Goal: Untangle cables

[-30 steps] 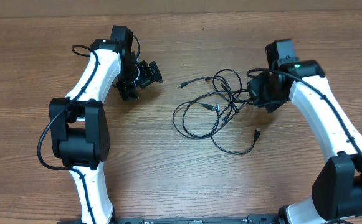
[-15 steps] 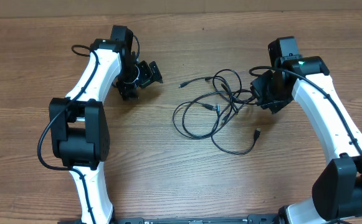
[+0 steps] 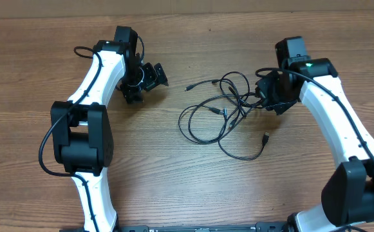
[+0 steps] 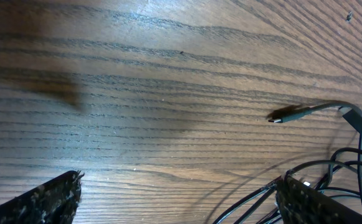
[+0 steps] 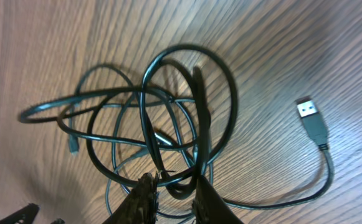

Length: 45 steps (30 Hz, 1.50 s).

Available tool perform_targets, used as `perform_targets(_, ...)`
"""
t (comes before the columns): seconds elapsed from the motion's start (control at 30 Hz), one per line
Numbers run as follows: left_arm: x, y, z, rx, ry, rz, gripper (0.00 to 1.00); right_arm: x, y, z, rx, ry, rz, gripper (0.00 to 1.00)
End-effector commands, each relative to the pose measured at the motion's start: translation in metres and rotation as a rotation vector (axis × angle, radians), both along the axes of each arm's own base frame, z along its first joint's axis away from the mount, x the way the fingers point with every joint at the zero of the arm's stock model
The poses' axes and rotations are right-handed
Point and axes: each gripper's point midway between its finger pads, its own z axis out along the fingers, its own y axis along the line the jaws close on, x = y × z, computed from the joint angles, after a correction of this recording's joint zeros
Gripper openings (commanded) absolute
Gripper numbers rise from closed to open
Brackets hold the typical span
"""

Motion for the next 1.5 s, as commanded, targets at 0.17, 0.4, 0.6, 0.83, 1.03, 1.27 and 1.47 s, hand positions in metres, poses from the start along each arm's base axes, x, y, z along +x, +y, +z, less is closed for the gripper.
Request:
perform_targets(0.17, -0.003, 0.000, -0.005, 0.015, 0.012, -0.008, 1.00, 0.011, 0.017, -0.014, 0.010, -0.004, 0.042, 0.19)
perform_targets(0.4, 0.013, -0.009, 0.033, -0.069, -0.131, -0.195, 1.00, 0.015, 0.018, -0.018, 0.010, -0.009, 0.042, 0.20)
perform_targets(0.6, 0.024, -0.023, 0.103, -0.053, -0.329, -0.322, 1.00, 0.021, 0.013, -0.018, -0.020, -0.031, 0.033, 0.23)
perform_targets(0.83, 0.009, -0.050, 0.151, 0.062, -0.473, -0.427, 1.00, 0.016, 0.011, -0.019, -0.030, -0.015, 0.063, 0.34)
perform_targets(1.03, 0.000, -0.074, 0.149, 0.067, -0.478, -0.483, 1.00, 0.016, 0.007, -0.021, -0.052, -0.013, 0.067, 0.38)
perform_targets(1.27, 0.001, -0.077, 0.149, 0.079, -0.485, -0.488, 1.00, 0.026, 0.007, -0.021, -0.061, -0.054, 0.070, 0.36)
perform_targets(1.47, 0.001, -0.076, 0.149, 0.079, -0.484, -0.488, 0.99, 0.035, 0.003, -0.018, -0.064, -0.094, 0.083, 0.35)
